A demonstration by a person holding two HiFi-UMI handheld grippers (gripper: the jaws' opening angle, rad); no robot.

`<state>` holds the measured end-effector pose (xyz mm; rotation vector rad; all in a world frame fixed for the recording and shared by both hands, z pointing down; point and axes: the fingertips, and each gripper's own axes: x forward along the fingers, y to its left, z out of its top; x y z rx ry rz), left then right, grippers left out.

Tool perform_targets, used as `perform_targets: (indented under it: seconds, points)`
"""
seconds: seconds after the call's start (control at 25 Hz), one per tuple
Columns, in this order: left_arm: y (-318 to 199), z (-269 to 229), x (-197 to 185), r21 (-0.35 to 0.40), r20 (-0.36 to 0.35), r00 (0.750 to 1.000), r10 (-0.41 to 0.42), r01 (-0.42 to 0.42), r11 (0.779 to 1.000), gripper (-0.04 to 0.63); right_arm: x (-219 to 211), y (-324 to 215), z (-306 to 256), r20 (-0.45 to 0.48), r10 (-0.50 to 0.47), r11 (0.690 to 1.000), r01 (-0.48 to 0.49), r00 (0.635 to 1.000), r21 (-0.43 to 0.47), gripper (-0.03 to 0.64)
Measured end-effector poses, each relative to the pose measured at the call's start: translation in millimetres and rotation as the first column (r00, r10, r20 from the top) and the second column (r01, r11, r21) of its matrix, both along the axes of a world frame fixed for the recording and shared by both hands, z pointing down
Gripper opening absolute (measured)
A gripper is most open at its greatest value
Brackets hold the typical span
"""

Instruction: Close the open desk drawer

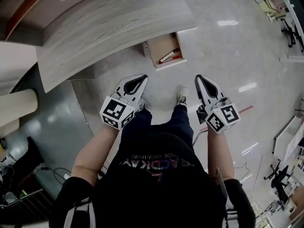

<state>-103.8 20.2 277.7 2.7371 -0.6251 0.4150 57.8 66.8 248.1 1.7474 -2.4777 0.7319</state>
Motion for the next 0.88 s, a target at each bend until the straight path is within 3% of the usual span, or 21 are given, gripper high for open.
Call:
perform_targets:
  seconds: [0.24,0.36,0.64,0.72,0.88]
  points:
    - [3.2,28.8,-2.2,0.025,0.074,0.978,-0.196,0.194,0.981,0.011,26.8,-27.2,42.5,-0.018,-0.153,0.986,0.151,0.988,-0.068,0.012]
    - [2.5,50.0,3.6,0.037,0.098,0.963,-0.249,0.247,0.968,0.011,40.6,-39.8,61.9,-0.064,-0.201,0.977,0.196,0.977,-0.084,0.012]
    - [2.5,99.8,12.3,0.051,0.154,0.938,-0.309,0.305,0.951,0.017,57.5,-53.9,114.8,-0.135,-0.289,0.954,0.274,0.948,-0.125,0.033]
    - [2.3,117.4,11.5,0.048,0.181,0.933,-0.311,0.307,0.950,0.056,60.0,-54.4,133.7,-0.149,-0.309,0.946,0.286,0.939,-0.153,0.112]
    - [0.0,156.7,11.4,0.053,0.237,0.923,-0.303,0.299,0.953,0.136,64.3,-51.9,183.0,-0.193,-0.370,0.919,0.327,0.909,-0.222,0.131]
